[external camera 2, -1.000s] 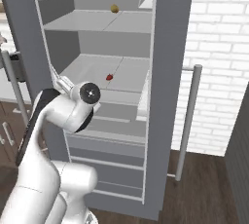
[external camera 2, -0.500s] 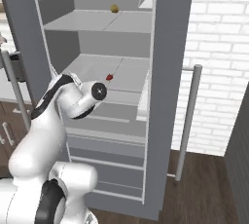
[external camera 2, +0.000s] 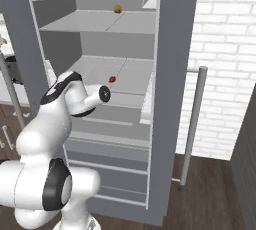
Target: Take the strawberry from the fridge and place it on top of the pancake, located on the dining counter.
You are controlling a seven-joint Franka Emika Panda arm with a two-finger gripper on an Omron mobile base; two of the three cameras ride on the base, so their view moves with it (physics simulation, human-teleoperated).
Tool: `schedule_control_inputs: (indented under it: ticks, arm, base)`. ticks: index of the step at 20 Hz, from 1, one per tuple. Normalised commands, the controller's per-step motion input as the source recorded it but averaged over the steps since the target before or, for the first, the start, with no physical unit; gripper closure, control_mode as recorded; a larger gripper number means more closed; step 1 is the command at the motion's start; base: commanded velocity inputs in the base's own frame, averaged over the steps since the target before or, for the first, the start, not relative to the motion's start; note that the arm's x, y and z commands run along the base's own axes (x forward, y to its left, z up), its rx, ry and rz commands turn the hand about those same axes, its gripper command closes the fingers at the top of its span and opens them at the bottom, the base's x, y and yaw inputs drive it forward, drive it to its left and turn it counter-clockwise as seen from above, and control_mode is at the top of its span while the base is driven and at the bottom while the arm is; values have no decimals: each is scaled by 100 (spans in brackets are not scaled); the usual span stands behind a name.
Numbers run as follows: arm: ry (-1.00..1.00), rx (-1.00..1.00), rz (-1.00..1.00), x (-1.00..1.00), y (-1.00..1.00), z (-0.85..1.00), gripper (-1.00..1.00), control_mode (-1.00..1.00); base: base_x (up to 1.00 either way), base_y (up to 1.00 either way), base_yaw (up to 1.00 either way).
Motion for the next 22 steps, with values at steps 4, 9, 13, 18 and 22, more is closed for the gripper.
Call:
schedule_control_inputs:
  ticks: [4, 9, 13, 18, 22]
  arm:
    - [-6, 0, 20, -35, 81, 7, -100, -100]
    - [-8, -1, 14, -32, 88, 18, -100, -100]
    - [-4, 0, 8, -17, 94, 24, -100, -100]
    - [0, 0, 5, 0, 94, 20, -100, -100]
    - [0, -1, 4, -1, 86, 2, -100, -100]
  base:
    - [0, 0, 0]
    - [0, 0, 0]
    - [0, 0, 0]
    - [0, 0, 0]
    - [0, 0, 0]
